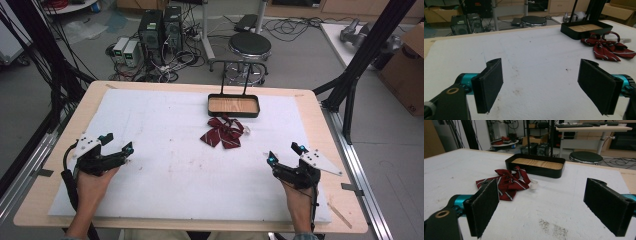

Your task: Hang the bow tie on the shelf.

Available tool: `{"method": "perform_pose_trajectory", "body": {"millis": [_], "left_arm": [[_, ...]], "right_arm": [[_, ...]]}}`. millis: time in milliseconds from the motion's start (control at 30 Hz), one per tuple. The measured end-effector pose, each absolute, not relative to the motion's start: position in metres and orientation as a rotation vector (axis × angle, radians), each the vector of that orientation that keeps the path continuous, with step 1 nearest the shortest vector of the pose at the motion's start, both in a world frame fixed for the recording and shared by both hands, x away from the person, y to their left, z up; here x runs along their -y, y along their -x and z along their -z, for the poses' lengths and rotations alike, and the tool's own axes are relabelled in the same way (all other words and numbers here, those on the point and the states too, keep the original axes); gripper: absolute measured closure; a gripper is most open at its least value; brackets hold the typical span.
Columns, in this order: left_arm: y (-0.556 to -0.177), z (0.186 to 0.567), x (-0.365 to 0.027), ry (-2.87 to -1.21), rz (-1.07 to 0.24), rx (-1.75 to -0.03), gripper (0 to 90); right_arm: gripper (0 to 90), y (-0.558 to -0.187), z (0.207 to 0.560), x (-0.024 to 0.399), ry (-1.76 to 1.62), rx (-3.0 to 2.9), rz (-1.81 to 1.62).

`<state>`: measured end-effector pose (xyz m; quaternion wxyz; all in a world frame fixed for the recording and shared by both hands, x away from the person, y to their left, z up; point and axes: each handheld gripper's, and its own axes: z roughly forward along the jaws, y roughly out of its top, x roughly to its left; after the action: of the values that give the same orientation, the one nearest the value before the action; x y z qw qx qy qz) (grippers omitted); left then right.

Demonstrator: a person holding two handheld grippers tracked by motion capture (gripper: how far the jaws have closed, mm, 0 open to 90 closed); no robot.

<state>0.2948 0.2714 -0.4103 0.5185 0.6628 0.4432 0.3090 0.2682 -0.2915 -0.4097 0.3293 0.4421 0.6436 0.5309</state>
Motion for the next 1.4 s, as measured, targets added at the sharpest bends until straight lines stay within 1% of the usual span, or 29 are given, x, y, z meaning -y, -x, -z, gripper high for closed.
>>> {"method": "perform_pose_trajectory", "body": {"millis": [800,967,1033,1067,1233,1267,1300,1333,1367,1400], "left_arm": [[-0.294,0.41,-0.271,-1.593,-0.749,-1.058,20.4],[-0.294,0.411,-0.27,-1.593,-0.751,-1.056,20.4],[-0.295,0.41,-0.27,-1.589,-0.75,-1.05,20.4],[-0.295,0.41,-0.269,-1.589,-0.75,-1.046,20.4],[-0.297,0.41,-0.266,-1.597,-0.747,-1.037,20.4],[-0.298,0.411,-0.266,-1.602,-0.743,-1.033,20.4],[-0.298,0.411,-0.266,-1.602,-0.743,-1.033,20.4],[-0.298,0.411,-0.265,-1.598,-0.741,-1.032,20.4],[-0.298,0.411,-0.265,-1.598,-0.741,-1.032,20.4],[-0.299,0.411,-0.265,-1.604,-0.731,-1.027,20.4]], "right_arm": [[12.0,-0.268,0.41,0.284,-1.106,-1.689,-1.421],[12.0,-0.274,0.408,0.28,-1.085,-1.709,-1.421],[12.5,-0.28,0.405,0.278,-1.075,-1.73,-1.418],[14.2,-0.287,0.4,0.274,-1.054,-1.755,-1.418],[14.9,-0.304,0.394,0.267,-1.023,-1.792,-1.409],[15.3,-0.314,0.393,0.263,-1.027,-1.814,-1.408],[15.3,-0.314,0.393,0.263,-1.027,-1.814,-1.408],[15.7,-0.325,0.392,0.259,-1.016,-1.84,-1.411],[15.7,-0.325,0.392,0.259,-1.016,-1.84,-1.411],[15.8,-0.335,0.39,0.254,-1.011,-1.86,-1.4]]}}
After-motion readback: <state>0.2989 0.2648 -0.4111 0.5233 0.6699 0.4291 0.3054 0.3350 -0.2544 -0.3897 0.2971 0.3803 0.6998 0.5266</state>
